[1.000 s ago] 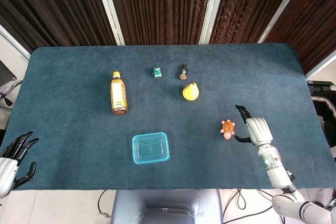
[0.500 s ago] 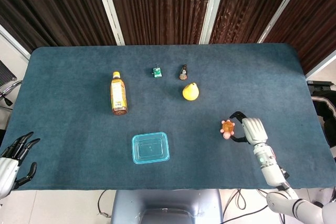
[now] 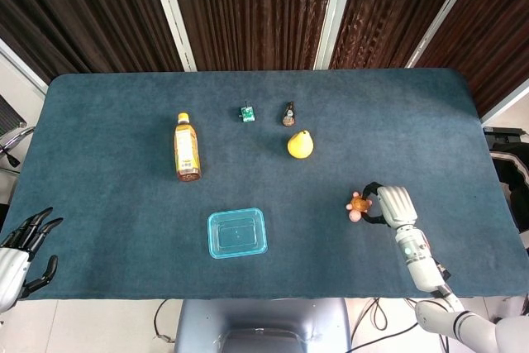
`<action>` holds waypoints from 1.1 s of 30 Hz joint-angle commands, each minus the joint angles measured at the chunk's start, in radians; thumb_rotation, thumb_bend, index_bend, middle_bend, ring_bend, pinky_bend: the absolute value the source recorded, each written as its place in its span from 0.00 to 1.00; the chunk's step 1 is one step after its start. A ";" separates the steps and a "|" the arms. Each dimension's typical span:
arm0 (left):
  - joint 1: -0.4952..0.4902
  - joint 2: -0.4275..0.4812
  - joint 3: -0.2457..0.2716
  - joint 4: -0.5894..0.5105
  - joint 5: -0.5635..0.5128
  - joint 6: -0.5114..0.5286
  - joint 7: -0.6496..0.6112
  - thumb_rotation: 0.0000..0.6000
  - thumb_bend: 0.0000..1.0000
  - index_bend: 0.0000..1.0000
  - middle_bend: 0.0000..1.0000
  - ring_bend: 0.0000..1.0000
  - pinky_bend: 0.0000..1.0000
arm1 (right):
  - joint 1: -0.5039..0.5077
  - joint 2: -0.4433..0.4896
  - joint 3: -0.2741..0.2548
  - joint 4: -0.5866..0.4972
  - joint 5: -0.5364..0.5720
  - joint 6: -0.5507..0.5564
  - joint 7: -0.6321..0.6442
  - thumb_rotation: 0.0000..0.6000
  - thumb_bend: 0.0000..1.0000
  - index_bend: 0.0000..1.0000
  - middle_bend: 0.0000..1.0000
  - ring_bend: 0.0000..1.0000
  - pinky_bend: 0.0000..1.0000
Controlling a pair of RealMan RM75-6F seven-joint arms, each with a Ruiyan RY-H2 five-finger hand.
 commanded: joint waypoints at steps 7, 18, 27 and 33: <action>-0.001 0.000 0.000 -0.004 -0.002 -0.004 0.006 1.00 0.53 0.15 0.04 0.09 0.26 | -0.005 -0.019 -0.010 0.049 -0.025 0.030 0.025 1.00 1.00 0.87 0.71 1.00 0.96; -0.002 0.000 0.000 -0.005 -0.001 -0.004 0.008 1.00 0.53 0.15 0.04 0.09 0.26 | -0.014 -0.036 -0.018 0.087 -0.049 0.074 0.047 1.00 1.00 0.86 0.78 1.00 0.96; -0.001 -0.002 0.002 -0.004 0.002 -0.005 0.016 1.00 0.53 0.15 0.04 0.09 0.26 | -0.041 0.062 -0.062 -0.035 -0.078 0.066 0.103 1.00 0.46 0.35 0.43 1.00 0.91; -0.002 -0.003 0.004 -0.007 0.003 -0.007 0.025 1.00 0.53 0.15 0.04 0.10 0.26 | -0.069 0.172 -0.079 -0.205 -0.054 0.043 0.018 1.00 0.14 0.00 0.29 0.97 0.84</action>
